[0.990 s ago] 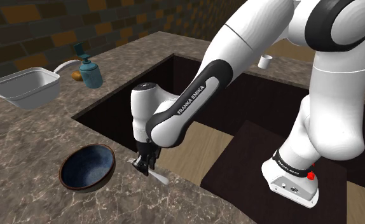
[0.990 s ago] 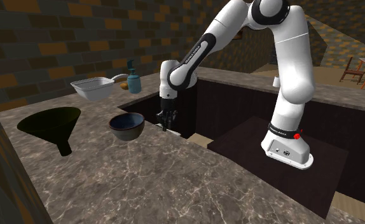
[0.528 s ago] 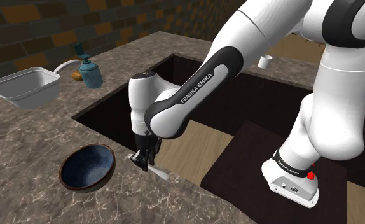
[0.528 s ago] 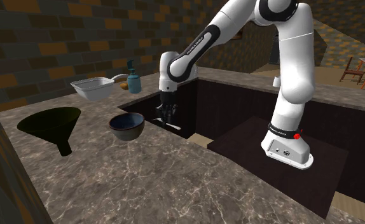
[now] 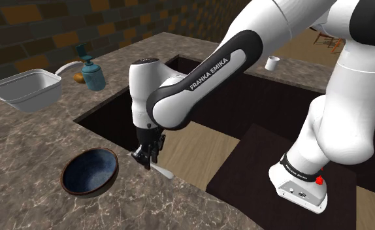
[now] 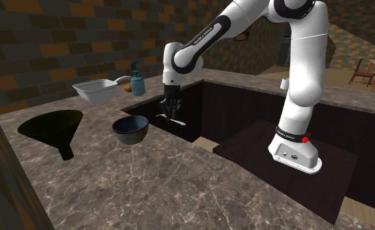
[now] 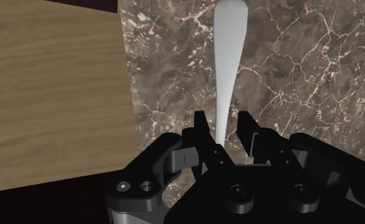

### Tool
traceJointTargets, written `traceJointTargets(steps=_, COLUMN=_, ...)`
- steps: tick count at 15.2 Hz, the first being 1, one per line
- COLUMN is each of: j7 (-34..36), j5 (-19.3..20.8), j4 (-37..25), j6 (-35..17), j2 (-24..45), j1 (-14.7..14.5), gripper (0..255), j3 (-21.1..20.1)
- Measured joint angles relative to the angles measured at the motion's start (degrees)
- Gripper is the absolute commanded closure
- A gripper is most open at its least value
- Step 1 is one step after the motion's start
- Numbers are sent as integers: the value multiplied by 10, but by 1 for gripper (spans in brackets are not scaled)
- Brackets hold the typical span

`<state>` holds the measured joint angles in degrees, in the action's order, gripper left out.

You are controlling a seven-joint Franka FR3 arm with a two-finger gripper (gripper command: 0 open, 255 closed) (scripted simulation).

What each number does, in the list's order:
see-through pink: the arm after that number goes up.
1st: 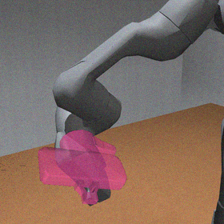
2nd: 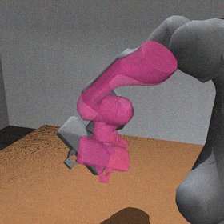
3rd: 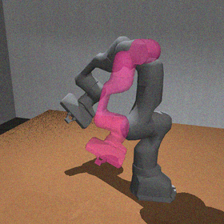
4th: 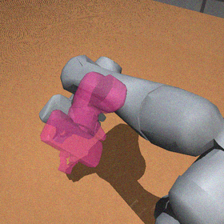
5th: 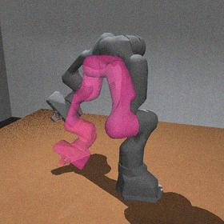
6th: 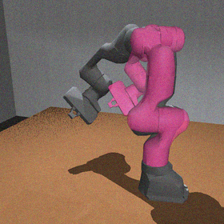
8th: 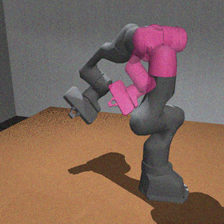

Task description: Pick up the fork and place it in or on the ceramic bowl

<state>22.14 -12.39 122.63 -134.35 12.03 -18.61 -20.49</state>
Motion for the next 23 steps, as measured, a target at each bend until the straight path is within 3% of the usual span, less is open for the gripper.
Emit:
traceJointTargets(steps=6, j7=2, j5=-7, j4=-11, j6=42, j2=-32, j1=4, gripper=255, j3=-1)
traceJointTargets(steps=9, j7=14, j5=7, j4=-52, j6=59, j2=-8, j1=0, gripper=255, j3=0)
traceJointTargets(steps=18, j7=68, j5=83, j4=-341, j6=145, j2=196, j1=-45, gripper=255, j3=21)
traceJointTargets(steps=22, j7=84, j5=108, j4=-524, j6=215, j2=307, j1=-78, gripper=255, j3=33)
traceJointTargets(steps=23, j7=86, j5=115, j4=-609, j6=249, j2=356, j1=-91, gripper=255, j3=37)
